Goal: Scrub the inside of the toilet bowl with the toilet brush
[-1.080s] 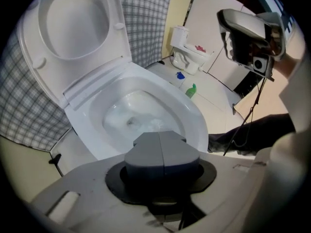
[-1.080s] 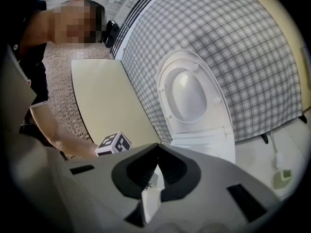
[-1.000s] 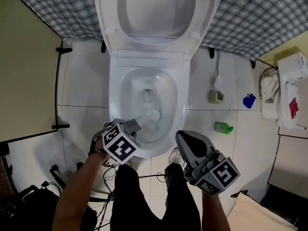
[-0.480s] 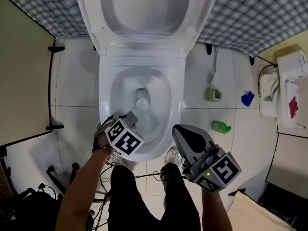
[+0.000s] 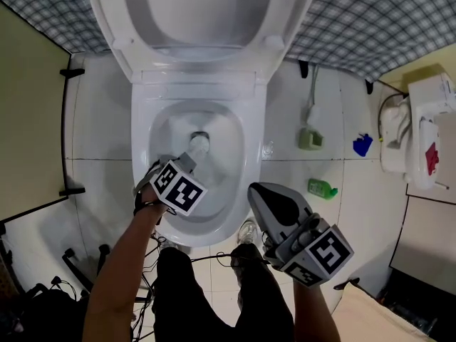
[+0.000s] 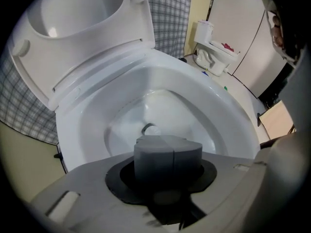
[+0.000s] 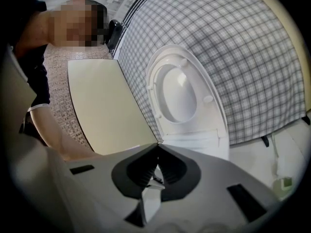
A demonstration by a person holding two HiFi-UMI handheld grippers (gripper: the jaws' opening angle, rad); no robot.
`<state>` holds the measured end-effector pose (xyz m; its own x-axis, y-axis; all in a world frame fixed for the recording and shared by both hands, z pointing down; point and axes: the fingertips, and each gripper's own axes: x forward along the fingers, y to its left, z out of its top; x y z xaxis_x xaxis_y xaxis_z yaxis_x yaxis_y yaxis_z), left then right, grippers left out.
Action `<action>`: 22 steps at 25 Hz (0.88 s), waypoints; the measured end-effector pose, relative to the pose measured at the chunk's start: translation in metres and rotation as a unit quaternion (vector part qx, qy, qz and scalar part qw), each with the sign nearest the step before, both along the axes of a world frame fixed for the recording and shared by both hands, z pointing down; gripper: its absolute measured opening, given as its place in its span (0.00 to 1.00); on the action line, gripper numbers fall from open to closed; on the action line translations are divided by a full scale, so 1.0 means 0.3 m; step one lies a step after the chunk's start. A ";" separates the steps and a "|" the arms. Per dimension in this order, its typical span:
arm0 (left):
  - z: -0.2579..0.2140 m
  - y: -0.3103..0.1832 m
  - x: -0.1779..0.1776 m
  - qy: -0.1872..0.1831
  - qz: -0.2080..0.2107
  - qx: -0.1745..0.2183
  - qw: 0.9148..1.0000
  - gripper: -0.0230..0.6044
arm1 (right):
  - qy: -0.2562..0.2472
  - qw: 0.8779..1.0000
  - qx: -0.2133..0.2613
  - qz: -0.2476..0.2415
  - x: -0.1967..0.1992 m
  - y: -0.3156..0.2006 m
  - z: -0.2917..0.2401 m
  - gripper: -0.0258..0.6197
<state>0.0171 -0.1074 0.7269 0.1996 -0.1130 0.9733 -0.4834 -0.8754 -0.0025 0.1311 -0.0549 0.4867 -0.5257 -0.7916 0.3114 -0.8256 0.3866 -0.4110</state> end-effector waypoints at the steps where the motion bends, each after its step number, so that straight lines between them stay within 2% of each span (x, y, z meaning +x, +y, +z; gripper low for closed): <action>1: 0.010 -0.005 -0.003 0.000 -0.006 -0.003 1.000 0.30 | -0.001 1.000 -0.001 0.001 0.004 0.000 0.002 0.04; 4: 0.006 -0.013 -0.001 0.003 -0.013 -0.004 1.000 0.30 | -0.001 1.000 -0.003 0.004 0.021 0.003 0.006 0.04; 10: -0.080 0.059 -0.028 0.009 0.008 -0.003 1.000 0.30 | -0.003 1.000 -0.001 0.006 0.018 0.027 -0.017 0.04; 17: -0.234 0.127 -0.116 0.075 -0.049 0.002 0.996 0.30 | 0.003 1.000 0.011 0.000 -0.023 0.060 -0.089 0.04; 22: -0.417 0.164 -0.170 0.144 -0.084 0.013 0.986 0.30 | 0.008 1.000 0.018 -0.003 -0.070 0.102 -0.137 0.04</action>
<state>-0.0339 -0.0583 0.6018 0.4429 -0.1915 0.8759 -0.6058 -0.7841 0.1349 0.1099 -0.0245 0.4455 -0.5252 -0.7993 0.2919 -0.8298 0.4052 -0.3836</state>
